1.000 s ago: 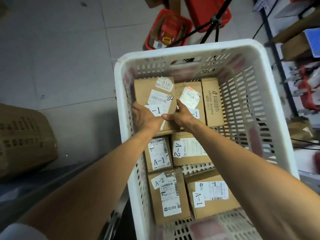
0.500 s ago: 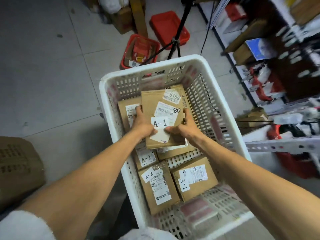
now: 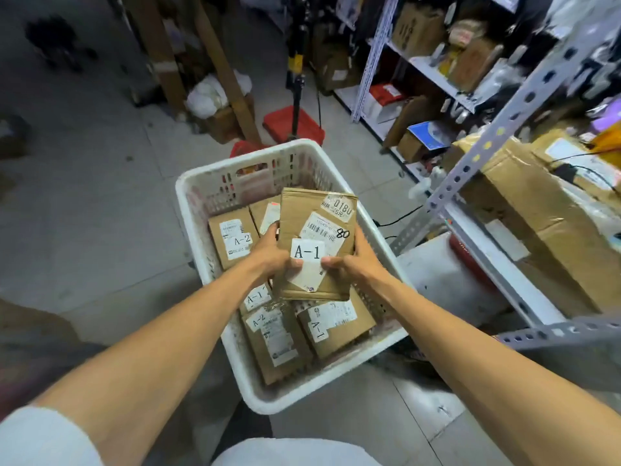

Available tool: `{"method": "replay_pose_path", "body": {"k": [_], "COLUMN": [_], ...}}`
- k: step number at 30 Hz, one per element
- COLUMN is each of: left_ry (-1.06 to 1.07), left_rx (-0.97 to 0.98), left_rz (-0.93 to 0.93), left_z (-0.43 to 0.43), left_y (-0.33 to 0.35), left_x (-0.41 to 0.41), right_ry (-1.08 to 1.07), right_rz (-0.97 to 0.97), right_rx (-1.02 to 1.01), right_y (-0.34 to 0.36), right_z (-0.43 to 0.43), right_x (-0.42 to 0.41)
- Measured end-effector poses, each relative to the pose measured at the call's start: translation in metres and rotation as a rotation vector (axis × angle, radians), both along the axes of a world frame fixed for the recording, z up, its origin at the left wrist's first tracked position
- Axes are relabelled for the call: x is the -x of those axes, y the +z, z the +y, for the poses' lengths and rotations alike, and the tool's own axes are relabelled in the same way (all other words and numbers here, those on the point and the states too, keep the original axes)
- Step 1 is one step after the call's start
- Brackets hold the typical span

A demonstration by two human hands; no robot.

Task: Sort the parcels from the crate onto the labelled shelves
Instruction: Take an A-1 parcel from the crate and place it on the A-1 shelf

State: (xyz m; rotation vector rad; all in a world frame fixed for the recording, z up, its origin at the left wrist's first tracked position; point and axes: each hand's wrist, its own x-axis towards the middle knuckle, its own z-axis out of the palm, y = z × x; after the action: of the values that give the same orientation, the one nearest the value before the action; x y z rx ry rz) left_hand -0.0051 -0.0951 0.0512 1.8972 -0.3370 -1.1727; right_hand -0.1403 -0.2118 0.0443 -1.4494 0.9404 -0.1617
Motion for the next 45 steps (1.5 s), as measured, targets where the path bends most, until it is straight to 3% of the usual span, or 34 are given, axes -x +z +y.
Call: {"method": "replay_pose_path", "body": {"k": [9,14,20,34,45], "left_ry": [-0.029,-0.053,-0.153,-0.619,-1.151], "left_rx": [0.184,0.206,0.267,0.271,0.289], "left_rz": [-0.063,-0.088,-0.066,-0.011,0.100], "left_z": [0.033,0.045,0.039,0.016,-0.047], "left_y": [0.044,0.043,0.046,0.038,0.040], "left_x": [0.108,0.147,0.172,0.246,0.376], "right_ry": [0.050,0.068,0.008,-0.381,-0.979], "right_rz": [-0.212,-0.166,-0.128,0.028,0.124], "right_rx": [0.120,0.215,0.179,0.102,0.058], "right_y": [0.033,0.036,0.050,0.040,0.053], "right_z": [0.023,0.029,0.036,0.077,0.121], "right_x": [0.114,0.155,0.192,0.297,0.427]}}
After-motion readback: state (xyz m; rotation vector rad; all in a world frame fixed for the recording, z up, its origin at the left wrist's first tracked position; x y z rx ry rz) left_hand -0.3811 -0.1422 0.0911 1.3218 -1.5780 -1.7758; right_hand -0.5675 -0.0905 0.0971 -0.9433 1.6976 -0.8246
